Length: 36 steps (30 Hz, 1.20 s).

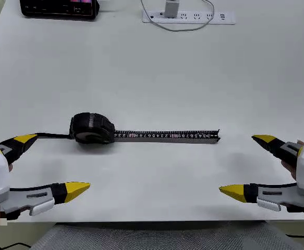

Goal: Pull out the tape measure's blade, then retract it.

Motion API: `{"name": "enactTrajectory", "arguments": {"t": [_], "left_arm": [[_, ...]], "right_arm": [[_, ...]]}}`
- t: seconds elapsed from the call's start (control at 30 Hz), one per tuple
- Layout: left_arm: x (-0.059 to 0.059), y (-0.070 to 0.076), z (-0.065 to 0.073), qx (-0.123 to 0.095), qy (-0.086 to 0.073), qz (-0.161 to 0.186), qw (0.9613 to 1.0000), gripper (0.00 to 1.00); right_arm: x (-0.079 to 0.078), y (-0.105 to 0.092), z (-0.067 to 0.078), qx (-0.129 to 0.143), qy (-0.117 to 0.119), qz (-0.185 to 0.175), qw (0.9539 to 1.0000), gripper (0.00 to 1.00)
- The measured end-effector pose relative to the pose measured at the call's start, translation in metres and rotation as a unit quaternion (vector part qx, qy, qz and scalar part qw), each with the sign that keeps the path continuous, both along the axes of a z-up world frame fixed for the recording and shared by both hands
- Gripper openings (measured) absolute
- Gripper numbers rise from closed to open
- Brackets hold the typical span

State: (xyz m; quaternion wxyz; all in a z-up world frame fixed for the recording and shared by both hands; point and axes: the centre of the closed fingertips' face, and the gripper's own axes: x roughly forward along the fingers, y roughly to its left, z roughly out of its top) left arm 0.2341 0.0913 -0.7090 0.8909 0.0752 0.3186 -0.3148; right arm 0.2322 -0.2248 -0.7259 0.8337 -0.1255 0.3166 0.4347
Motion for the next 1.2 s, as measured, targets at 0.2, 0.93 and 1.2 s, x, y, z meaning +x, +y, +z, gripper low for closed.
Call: {"name": "enactTrajectory", "arguments": {"t": [0.2, 0.93, 1.2], "left_arm": [[0.006, -0.008, -0.001, -0.004, -0.001, -0.005, 1.0000, 0.94], [0.030, -0.023, -0.007, -0.037, 0.010, 0.019, 0.9991, 0.97], [0.039, -0.029, -0.009, -0.048, 0.013, 0.036, 0.9981, 0.98]], "right_arm": [[0.005, 0.001, 0.000, 0.000, 0.001, 0.005, 1.0000, 0.86], [0.029, -0.003, -0.005, -0.007, 0.005, 0.027, 0.9996, 0.86], [0.038, -0.001, -0.007, -0.002, 0.008, 0.031, 0.9995, 0.86]]}}
